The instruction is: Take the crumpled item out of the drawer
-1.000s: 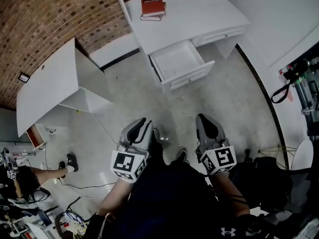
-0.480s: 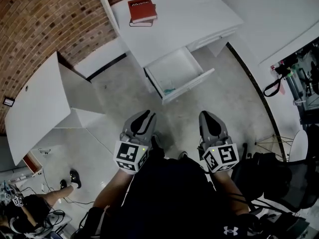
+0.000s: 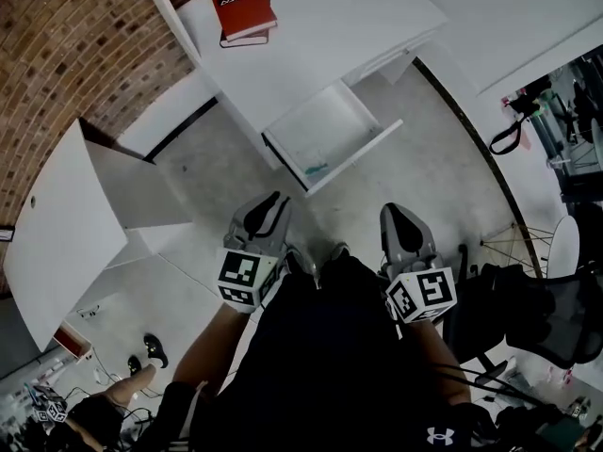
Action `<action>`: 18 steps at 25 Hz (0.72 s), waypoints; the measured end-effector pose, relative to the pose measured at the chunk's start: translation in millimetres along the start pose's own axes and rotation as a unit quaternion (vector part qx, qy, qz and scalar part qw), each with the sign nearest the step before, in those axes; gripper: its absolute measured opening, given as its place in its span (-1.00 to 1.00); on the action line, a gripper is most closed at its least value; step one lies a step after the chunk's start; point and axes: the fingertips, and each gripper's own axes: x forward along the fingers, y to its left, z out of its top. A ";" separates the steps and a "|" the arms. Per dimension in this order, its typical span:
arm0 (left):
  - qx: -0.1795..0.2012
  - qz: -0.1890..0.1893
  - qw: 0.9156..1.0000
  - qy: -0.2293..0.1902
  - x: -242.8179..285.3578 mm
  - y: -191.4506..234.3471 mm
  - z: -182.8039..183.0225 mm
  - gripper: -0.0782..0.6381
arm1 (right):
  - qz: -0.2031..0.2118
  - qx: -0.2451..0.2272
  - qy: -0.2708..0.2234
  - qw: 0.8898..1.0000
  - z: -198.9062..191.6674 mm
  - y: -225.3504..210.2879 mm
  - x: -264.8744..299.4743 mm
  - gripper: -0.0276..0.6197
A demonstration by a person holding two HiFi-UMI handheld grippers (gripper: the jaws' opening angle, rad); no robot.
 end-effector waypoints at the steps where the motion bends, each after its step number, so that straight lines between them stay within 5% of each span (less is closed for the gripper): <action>1: -0.001 0.000 1.000 0.005 5.8 4.7 -2.0 -0.54 | -0.002 0.002 0.002 1.000 -0.7 -3.1 4.0 -0.91; 8: 0.031 0.013 0.998 0.047 57.3 30.0 -13.0 -0.54 | 0.006 0.030 0.014 0.999 -9.3 -39.6 49.8 -0.91; 13: 0.057 -0.028 0.991 0.118 99.5 28.7 -32.6 -0.54 | 0.034 0.042 0.002 0.999 8.2 -63.8 94.1 -0.91; 18: 0.103 0.011 0.983 0.150 140.7 52.0 -42.3 -0.54 | 0.042 0.057 0.003 0.998 19.1 -96.7 124.0 -0.91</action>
